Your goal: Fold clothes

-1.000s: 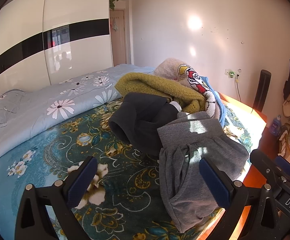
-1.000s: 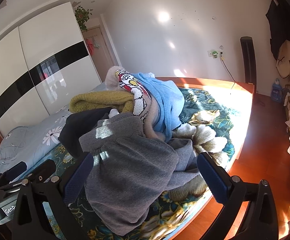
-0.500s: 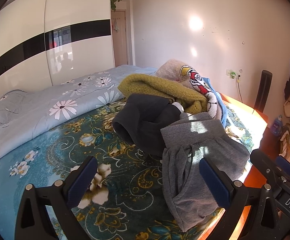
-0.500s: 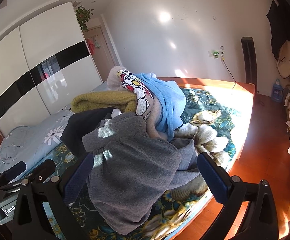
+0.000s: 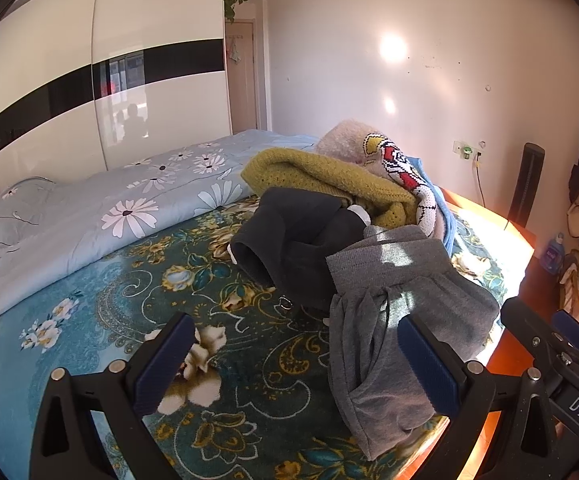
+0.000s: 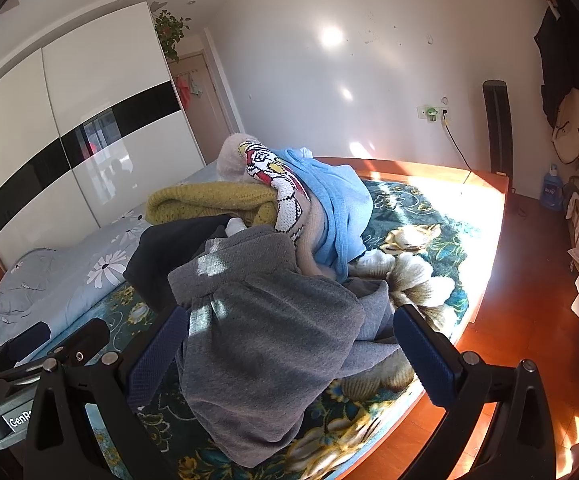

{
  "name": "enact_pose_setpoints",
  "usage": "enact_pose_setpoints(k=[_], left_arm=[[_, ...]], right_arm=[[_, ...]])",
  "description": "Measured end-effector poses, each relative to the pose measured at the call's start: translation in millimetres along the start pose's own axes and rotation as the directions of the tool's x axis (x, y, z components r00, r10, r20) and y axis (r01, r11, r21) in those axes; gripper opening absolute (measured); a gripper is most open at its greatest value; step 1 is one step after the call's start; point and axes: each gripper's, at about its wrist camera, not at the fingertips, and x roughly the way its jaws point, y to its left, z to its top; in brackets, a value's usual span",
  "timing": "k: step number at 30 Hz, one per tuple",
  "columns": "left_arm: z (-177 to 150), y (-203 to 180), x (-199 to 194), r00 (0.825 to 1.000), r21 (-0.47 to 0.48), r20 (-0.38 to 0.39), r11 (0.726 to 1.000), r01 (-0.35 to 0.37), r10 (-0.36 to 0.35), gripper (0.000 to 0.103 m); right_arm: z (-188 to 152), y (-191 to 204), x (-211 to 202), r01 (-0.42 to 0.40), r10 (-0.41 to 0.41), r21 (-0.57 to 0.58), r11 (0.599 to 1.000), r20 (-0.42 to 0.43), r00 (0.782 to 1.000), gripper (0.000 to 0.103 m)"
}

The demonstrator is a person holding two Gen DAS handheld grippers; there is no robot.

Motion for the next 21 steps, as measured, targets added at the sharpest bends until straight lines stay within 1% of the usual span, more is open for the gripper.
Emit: enact_pose_setpoints(k=[4, 7, 10, 13, 16, 21], left_arm=[[-1, 5, -1, 1.000, -0.012, -0.005, 1.000, 0.021, -0.021, 0.103], [-5, 13, 0, 0.999, -0.034, -0.024, 0.998, 0.044, -0.045, 0.103], [-12, 25, 1, 0.999, -0.049, -0.034, 0.999, 0.015, -0.016, 0.103], [-19, 42, 2, 0.999, -0.076, -0.042, 0.997, -0.022, 0.019, 0.103], [-27, 59, 1, 0.998, -0.119, -0.054, 0.993, -0.024, 0.017, 0.103], [-38, 82, 1, 0.997, -0.160, -0.076, 0.986, -0.036, 0.024, 0.103]], right_arm=[[-1, 1, 0, -0.022, 0.022, -0.001, 1.000, 0.004, 1.000, 0.103], [-1, 0, 2, -0.031, 0.030, 0.010, 0.999, 0.008, 0.999, 0.103], [-3, -1, 11, -0.037, 0.037, 0.000, 0.999, 0.002, 0.999, 0.103], [-11, 7, 28, -0.062, 0.059, -0.037, 0.997, -0.072, 0.996, 0.103], [-23, 22, 42, -0.094, 0.083, -0.078, 0.993, -0.132, 0.988, 0.103], [-46, 60, 62, -0.140, 0.106, -0.177, 0.974, -0.192, 0.976, 0.103]])
